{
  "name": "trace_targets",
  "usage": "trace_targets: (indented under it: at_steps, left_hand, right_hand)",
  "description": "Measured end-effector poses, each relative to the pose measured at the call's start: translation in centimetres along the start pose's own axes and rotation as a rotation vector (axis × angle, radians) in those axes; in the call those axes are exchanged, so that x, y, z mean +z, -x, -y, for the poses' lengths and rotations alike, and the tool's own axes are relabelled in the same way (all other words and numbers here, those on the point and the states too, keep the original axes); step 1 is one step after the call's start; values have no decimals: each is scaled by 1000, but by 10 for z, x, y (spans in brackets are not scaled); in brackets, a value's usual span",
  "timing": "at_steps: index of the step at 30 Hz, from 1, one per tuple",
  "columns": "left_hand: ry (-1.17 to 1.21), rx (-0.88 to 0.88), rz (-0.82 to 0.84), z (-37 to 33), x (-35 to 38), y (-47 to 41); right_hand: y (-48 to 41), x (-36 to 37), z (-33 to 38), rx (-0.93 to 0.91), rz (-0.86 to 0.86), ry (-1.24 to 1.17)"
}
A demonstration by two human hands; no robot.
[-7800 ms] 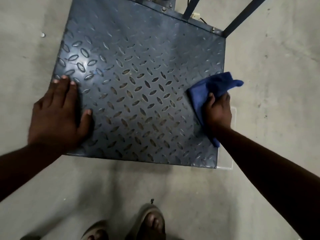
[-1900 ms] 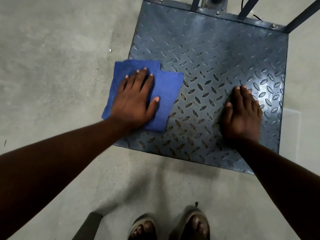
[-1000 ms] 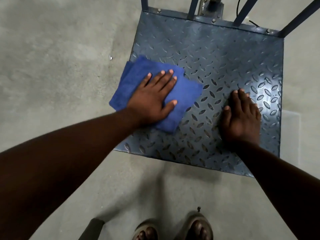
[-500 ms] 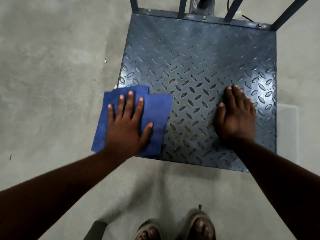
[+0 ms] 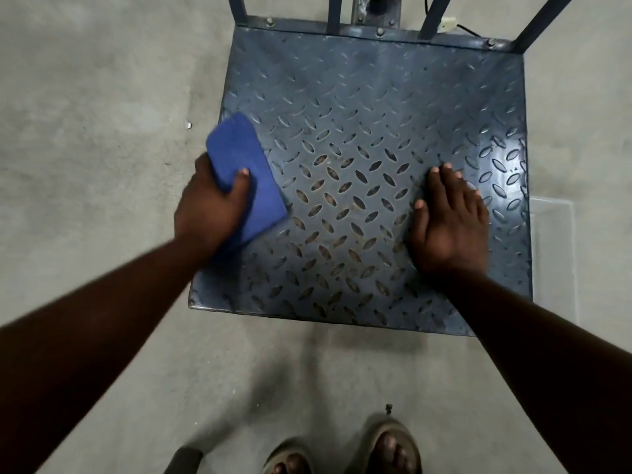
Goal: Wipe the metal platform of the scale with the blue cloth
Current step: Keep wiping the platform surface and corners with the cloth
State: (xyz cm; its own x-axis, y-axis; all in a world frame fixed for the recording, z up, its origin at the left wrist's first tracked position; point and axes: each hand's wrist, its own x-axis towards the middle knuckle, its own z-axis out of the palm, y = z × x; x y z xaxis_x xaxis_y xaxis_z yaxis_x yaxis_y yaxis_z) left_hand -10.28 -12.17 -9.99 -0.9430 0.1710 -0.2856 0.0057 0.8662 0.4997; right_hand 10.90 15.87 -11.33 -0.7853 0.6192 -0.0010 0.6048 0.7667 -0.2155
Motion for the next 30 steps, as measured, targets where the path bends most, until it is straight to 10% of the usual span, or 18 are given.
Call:
trace_targets:
  at_steps: [8,22,30]
  left_hand:
    - [409,-309,228,-14,-7,-53]
    - [243,-332,306,43,-22,68]
    - [117,-36,3,2,-4,-20]
  right_hand:
    - [0,1,0,1,2,-1]
    - [0,0,1,-5,-10,-6]
    - [0,3,-1,-16,-23,-9]
